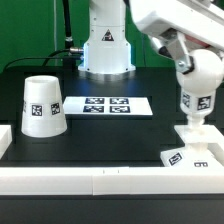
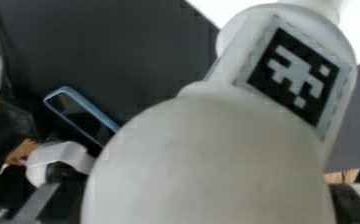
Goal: Assemble lamp
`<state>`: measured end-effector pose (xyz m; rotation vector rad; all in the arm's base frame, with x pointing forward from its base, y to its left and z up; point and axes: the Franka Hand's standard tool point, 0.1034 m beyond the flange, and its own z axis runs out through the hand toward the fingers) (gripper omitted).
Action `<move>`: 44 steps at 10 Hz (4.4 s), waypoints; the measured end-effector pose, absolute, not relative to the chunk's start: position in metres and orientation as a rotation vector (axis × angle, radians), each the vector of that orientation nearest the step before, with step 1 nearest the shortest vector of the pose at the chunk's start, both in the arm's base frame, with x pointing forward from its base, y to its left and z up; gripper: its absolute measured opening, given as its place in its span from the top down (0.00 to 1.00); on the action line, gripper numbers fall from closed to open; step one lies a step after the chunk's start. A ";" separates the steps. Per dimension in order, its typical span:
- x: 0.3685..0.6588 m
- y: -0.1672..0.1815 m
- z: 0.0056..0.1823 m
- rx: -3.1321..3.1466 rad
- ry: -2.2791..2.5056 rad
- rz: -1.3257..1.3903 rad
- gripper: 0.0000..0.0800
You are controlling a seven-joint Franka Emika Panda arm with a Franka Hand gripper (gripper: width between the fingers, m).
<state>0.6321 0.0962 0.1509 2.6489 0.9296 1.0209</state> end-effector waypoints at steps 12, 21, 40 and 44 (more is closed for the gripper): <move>0.639 0.093 0.144 2.603 1.003 0.979 0.28; 0.630 0.087 0.129 2.613 1.000 0.957 0.27; 0.626 0.122 0.163 2.832 0.989 0.489 0.13; 0.622 0.122 0.150 2.857 0.964 0.137 0.13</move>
Offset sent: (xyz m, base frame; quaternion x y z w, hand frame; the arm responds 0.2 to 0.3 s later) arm 0.0000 0.0000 0.0000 0.0000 0.0000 0.0000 1.0000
